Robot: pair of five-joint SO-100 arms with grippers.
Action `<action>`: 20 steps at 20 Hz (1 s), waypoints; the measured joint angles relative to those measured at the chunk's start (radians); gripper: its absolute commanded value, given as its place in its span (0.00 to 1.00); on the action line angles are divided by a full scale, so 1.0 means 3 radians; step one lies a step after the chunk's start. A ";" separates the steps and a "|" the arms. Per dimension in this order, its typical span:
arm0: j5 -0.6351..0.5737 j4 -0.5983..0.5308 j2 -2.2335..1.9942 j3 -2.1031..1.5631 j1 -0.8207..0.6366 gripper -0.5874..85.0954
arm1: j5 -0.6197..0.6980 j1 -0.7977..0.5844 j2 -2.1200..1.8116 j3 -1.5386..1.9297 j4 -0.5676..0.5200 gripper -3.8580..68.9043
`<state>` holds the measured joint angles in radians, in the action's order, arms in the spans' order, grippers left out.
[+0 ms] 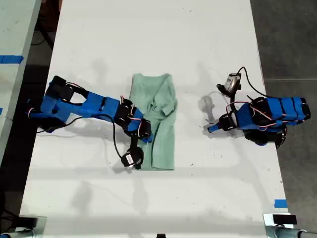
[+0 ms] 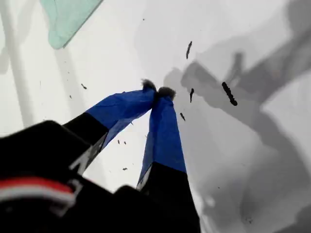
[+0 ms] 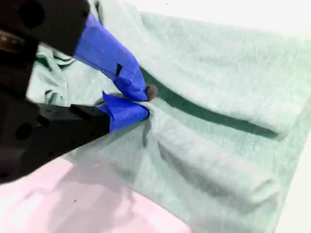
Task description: Fold t shirt
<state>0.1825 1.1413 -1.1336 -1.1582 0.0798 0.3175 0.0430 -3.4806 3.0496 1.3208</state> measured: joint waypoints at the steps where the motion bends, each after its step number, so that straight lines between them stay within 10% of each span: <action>1: -0.0046 -0.0005 0.0210 0.0159 -0.0010 0.16 | 0.0000 0.0000 0.0000 0.0000 0.0000 0.07; 14: 0.0322 0.1099 -0.1411 -0.0476 -0.0072 0.00 | 0.0000 0.0000 0.0000 0.0000 0.0000 0.07; 20: 0.0741 0.0726 -0.3927 -0.3339 -0.0378 0.00 | 0.0000 0.0000 0.0000 0.0000 0.0000 0.07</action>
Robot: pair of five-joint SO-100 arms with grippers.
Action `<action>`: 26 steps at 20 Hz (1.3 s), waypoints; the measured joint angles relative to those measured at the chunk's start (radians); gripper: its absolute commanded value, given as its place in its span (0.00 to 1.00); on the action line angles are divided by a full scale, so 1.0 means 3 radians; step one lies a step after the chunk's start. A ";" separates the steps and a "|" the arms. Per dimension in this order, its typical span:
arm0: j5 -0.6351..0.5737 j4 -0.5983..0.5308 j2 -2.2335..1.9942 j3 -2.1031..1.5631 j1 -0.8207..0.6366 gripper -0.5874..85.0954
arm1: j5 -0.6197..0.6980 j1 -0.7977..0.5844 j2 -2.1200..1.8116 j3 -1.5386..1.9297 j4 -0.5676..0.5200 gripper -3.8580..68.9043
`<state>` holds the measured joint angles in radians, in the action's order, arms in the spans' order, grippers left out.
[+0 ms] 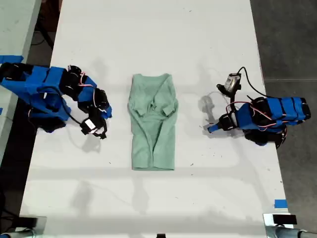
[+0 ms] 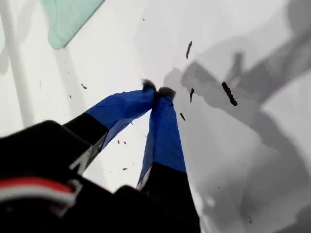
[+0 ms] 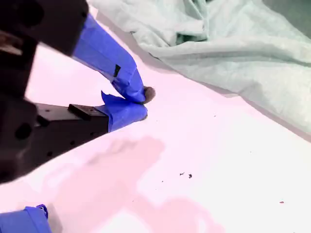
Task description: Fold t shirt
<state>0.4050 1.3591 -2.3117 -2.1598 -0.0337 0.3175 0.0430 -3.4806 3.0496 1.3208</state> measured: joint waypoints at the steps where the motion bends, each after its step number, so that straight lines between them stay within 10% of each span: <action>1: -0.0077 -0.0297 -0.0348 -0.0511 -0.0046 0.00 | 0.0005 0.0000 0.0000 0.0000 0.0000 0.07; 6: -0.0501 -0.1652 -0.1258 -0.2567 -0.0491 0.00 | 0.0015 0.0000 0.0000 0.0000 0.0000 0.08; 11: -0.0542 -0.1156 -0.3947 -0.3610 -0.0593 0.00 | 0.0015 -0.0015 -0.0005 0.0000 0.0000 0.08; 26: -0.0869 -0.1094 -0.4188 -0.3630 -0.0711 0.03 | 0.0015 -0.0020 -0.0005 0.0000 0.0000 0.07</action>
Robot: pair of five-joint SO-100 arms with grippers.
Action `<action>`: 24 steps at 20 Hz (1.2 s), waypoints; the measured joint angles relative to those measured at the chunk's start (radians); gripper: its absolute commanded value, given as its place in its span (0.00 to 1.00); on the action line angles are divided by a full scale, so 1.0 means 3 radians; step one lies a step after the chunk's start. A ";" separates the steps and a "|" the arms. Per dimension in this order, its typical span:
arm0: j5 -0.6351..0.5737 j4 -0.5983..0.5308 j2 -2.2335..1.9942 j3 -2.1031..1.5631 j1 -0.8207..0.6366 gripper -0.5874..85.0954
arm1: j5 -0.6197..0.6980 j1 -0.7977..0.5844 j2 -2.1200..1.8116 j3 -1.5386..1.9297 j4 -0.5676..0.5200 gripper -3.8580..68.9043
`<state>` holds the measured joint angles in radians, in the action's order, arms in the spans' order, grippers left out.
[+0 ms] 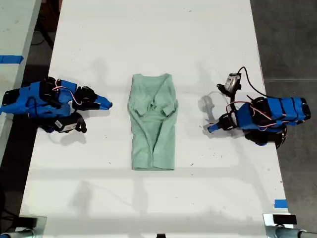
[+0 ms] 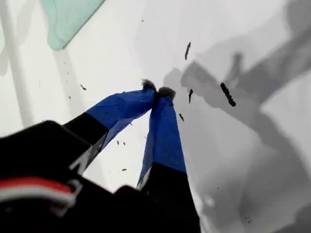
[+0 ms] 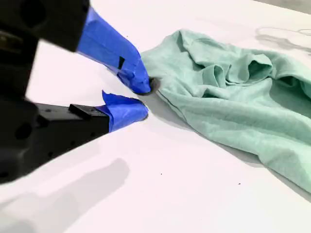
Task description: Fold t shirt
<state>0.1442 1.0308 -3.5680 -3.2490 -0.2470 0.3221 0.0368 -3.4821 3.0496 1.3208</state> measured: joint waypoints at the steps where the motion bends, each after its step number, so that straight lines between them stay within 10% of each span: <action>1: 0.0000 0.0000 0.0000 0.0000 0.0000 0.02 | 0.0000 0.0000 0.0000 0.0000 0.0000 0.07; 24: 0.0000 0.0000 0.0000 0.0000 -0.0026 0.01 | 0.0010 0.0000 0.0000 0.0000 0.0000 0.07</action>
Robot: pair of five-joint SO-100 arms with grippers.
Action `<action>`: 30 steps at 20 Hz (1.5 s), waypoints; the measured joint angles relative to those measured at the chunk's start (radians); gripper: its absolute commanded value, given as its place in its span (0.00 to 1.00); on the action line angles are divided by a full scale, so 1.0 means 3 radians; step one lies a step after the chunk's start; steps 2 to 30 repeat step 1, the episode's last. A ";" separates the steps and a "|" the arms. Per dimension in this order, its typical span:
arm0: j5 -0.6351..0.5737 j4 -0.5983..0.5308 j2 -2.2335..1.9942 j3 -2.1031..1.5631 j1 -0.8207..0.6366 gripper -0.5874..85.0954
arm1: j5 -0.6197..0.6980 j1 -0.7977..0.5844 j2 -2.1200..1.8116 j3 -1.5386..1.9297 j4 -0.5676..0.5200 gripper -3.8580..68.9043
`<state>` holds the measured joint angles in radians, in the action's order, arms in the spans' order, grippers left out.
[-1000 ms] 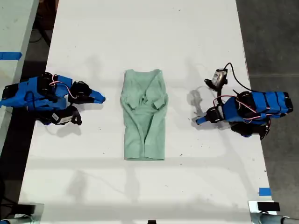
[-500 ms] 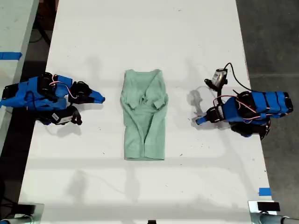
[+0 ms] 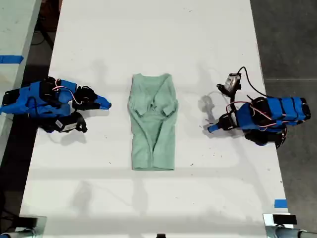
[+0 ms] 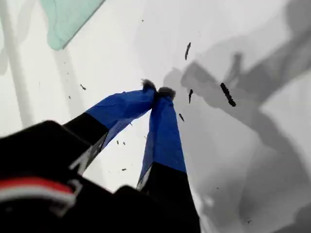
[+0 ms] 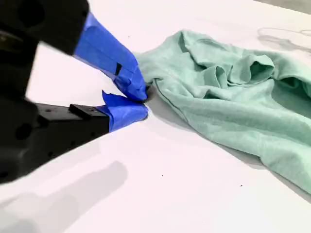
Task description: Fold t shirt
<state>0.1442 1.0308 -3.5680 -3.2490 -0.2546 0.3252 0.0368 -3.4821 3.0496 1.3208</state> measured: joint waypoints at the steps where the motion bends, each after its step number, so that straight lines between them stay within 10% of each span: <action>1: 0.0000 0.0000 0.0000 0.0000 0.0005 0.01 | 0.0000 0.0000 0.0000 0.0000 0.0000 0.07; 30: 0.0000 0.0000 0.0000 0.0000 0.0005 0.01 | 0.0000 0.0000 0.0000 0.0000 0.0000 0.07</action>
